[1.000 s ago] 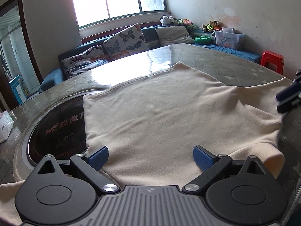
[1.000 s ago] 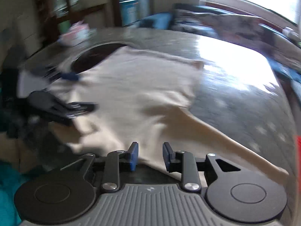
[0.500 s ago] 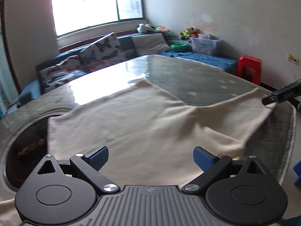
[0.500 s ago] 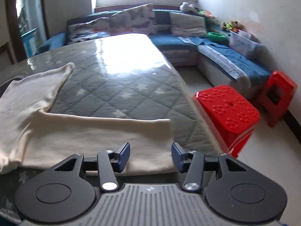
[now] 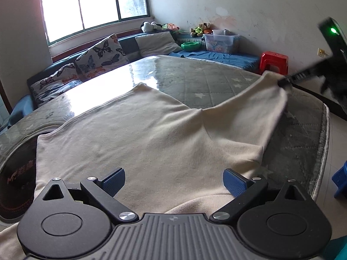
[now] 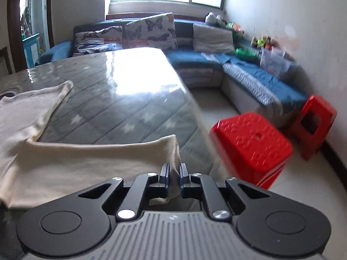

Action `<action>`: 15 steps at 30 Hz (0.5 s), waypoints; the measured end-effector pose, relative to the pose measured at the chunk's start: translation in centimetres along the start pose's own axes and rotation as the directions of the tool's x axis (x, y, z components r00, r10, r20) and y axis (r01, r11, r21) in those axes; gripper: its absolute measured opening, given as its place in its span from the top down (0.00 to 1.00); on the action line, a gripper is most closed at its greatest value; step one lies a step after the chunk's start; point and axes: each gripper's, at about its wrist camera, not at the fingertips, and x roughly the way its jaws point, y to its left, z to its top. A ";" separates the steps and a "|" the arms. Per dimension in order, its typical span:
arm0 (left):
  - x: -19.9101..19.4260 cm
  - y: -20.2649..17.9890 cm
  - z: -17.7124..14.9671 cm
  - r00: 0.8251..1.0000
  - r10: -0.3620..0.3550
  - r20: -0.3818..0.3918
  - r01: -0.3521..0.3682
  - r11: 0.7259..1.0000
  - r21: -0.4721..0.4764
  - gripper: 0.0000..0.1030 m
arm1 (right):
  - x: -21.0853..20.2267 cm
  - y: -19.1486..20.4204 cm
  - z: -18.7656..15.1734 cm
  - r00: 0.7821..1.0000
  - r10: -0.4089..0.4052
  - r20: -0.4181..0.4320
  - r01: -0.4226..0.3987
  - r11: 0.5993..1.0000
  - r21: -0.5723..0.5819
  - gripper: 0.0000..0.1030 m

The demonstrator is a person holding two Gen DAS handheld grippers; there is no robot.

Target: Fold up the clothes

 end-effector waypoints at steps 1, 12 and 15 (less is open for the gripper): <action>0.0 -0.1 -0.1 1.000 -0.002 -0.002 0.002 1.000 0.003 0.04 | 0.5 0.0 0.2 1.000 -0.006 0.001 0.006 1.000 -0.006 0.92; -1.0 -0.9 0.4 0.999 -0.023 0.026 0.022 1.000 0.009 0.05 | 2.2 -0.2 1.4 0.997 -0.069 0.038 0.070 0.997 -0.015 0.82; -1.3 -1.3 0.8 0.998 -0.041 0.040 0.041 0.999 -0.006 0.13 | 1.3 0.1 2.0 0.998 0.005 0.065 -0.006 1.000 0.008 0.80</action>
